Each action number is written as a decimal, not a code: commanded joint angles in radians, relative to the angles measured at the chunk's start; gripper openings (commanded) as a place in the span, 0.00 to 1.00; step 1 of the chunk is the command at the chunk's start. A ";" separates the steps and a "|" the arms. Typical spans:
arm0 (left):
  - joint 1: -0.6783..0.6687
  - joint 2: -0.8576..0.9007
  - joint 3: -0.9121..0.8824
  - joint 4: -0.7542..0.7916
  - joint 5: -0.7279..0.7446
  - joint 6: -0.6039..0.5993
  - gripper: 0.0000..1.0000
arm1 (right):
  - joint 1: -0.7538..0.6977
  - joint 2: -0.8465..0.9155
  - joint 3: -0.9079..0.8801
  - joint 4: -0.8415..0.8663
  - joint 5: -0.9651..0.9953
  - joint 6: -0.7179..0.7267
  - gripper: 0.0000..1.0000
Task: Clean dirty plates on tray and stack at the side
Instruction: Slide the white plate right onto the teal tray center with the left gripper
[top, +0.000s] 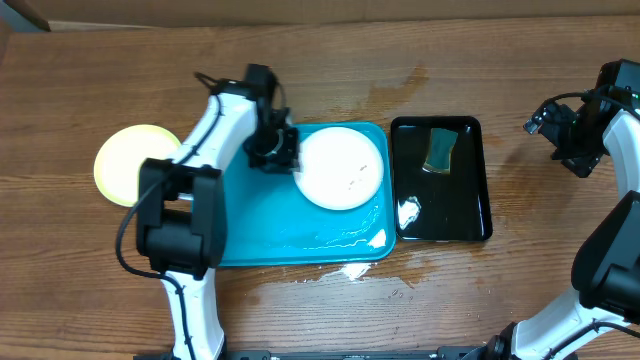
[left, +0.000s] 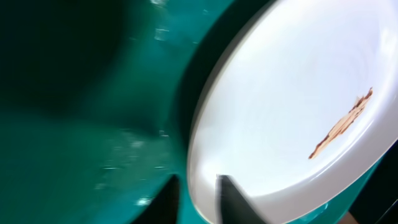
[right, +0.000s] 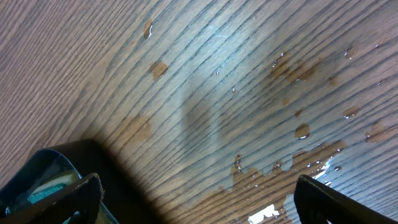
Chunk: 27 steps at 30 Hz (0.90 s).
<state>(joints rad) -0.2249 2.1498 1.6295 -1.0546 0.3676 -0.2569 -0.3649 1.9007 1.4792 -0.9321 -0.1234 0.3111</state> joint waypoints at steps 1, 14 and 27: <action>-0.039 -0.039 0.011 0.006 -0.006 -0.048 0.68 | 0.001 -0.032 0.014 0.004 -0.001 0.004 1.00; -0.053 -0.039 0.011 0.156 -0.079 -0.008 0.61 | 0.001 -0.032 0.014 0.012 -0.013 0.008 1.00; -0.146 -0.038 0.008 0.162 -0.276 -0.017 0.39 | 0.059 -0.032 0.014 -0.060 -0.341 -0.082 0.98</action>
<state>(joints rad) -0.3492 2.1498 1.6295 -0.8913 0.1539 -0.2790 -0.3546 1.9007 1.4792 -0.9745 -0.3676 0.2932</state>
